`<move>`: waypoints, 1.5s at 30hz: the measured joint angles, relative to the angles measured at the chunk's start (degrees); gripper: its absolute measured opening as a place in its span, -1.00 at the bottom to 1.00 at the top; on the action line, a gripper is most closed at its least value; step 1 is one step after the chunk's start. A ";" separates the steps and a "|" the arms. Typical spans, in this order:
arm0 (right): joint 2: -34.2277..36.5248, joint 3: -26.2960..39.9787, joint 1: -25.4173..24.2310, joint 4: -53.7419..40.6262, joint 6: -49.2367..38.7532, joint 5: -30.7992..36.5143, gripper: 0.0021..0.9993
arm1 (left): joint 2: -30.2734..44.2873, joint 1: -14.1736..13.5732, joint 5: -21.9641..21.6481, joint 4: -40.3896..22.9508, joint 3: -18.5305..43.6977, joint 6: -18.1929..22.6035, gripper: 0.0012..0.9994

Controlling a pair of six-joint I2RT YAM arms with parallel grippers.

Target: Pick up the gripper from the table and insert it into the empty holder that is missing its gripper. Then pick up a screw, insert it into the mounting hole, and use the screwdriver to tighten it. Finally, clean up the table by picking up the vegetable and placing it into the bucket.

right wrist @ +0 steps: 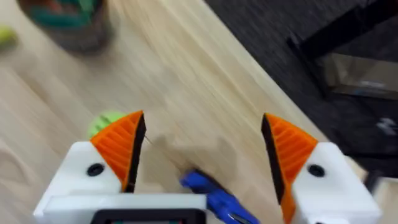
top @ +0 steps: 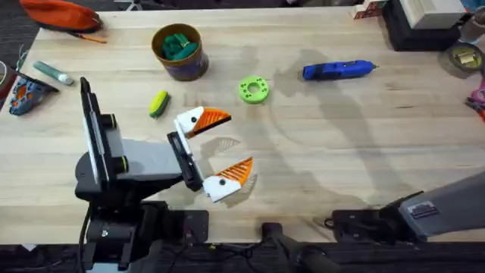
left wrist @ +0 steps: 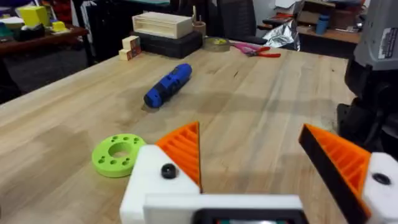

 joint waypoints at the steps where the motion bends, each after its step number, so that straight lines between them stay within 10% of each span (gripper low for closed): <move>1: -0.37 0.02 0.00 0.74 2.67 -1.00 0.99 | 0.00 0.00 -0.08 0.01 0.00 0.14 0.97; 11: -0.99 0.28 0.00 0.71 22.57 -4.68 0.99 | 0.00 0.00 -0.26 0.04 0.00 0.41 0.98; 26: -2.81 0.31 1.11 -13.88 22.51 -4.61 0.99 | 0.00 0.00 -2.56 1.37 -0.02 -1.80 0.97; 38: -22.17 -1.05 1.22 -21.94 27.18 0.90 0.86 | 0.00 0.00 -5.81 1.97 -0.02 -5.95 0.97; 45: -34.75 -18.26 1.22 -16.01 27.92 2.60 0.88 | 0.00 0.00 -6.25 1.31 -0.02 -6.10 0.97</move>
